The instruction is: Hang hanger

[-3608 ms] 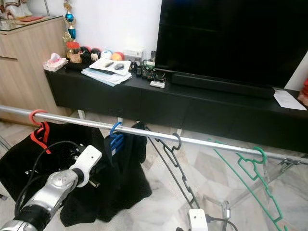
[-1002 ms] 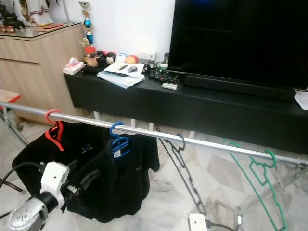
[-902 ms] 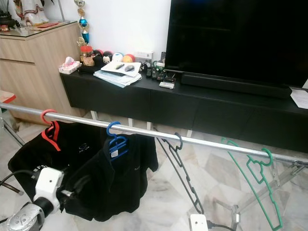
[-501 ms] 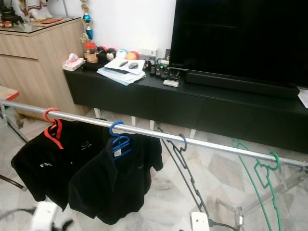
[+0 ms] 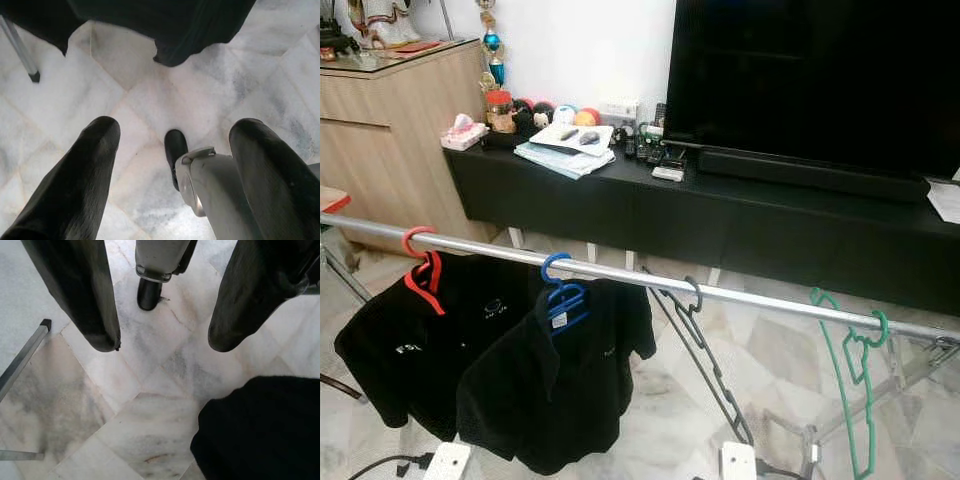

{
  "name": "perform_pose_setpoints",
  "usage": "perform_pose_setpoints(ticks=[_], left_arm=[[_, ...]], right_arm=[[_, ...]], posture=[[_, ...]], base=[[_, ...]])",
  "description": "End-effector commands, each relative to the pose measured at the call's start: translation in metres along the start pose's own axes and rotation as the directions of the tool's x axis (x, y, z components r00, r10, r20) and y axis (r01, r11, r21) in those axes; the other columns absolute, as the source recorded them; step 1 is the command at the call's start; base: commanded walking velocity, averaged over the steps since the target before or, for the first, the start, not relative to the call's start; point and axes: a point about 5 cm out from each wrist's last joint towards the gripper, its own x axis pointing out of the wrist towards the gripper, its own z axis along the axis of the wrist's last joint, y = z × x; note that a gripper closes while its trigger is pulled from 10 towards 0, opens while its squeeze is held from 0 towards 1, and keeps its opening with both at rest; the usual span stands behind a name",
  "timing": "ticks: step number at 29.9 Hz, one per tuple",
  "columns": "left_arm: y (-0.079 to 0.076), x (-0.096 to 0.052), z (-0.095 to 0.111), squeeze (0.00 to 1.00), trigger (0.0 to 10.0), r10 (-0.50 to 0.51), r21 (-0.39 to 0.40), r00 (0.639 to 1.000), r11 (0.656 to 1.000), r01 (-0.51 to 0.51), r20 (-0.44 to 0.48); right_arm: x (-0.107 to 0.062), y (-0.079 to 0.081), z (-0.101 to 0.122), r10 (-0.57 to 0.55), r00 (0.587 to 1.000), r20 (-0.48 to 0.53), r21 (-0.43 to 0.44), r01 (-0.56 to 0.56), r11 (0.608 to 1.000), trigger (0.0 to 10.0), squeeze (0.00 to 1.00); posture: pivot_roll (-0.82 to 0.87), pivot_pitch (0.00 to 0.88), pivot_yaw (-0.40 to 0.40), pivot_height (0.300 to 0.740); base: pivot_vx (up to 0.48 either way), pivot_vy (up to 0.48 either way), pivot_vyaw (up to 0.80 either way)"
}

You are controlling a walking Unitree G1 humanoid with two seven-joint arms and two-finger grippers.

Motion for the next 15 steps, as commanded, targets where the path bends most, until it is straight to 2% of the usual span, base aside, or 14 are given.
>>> perform_pose_setpoints(ticks=[1, 15], left_arm=[[-0.0007, -0.0008, -0.0058, 0.0, 10.0, 0.013, -0.031, 1.0, 0.999, -0.013, -0.014], [-0.0021, 0.0003, -0.004, 0.0, 10.0, 0.008, -0.023, 1.0, 1.0, -0.009, -0.013]], right_arm=[[-0.0003, -0.0026, -0.0014, -0.011, 1.0, -0.017, 0.002, 0.011, 1.0, 10.0, 0.0], [-0.0004, -0.0019, -0.002, -0.003, 1.0, -0.014, 0.009, 0.003, 1.0, 10.0, 0.0]], posture=[[0.1, 0.0, -0.035, 0.74], [0.1, 0.0, -0.031, 0.74]], base=[[0.0, 0.0, 0.0], [0.0, 0.0, 0.0]])
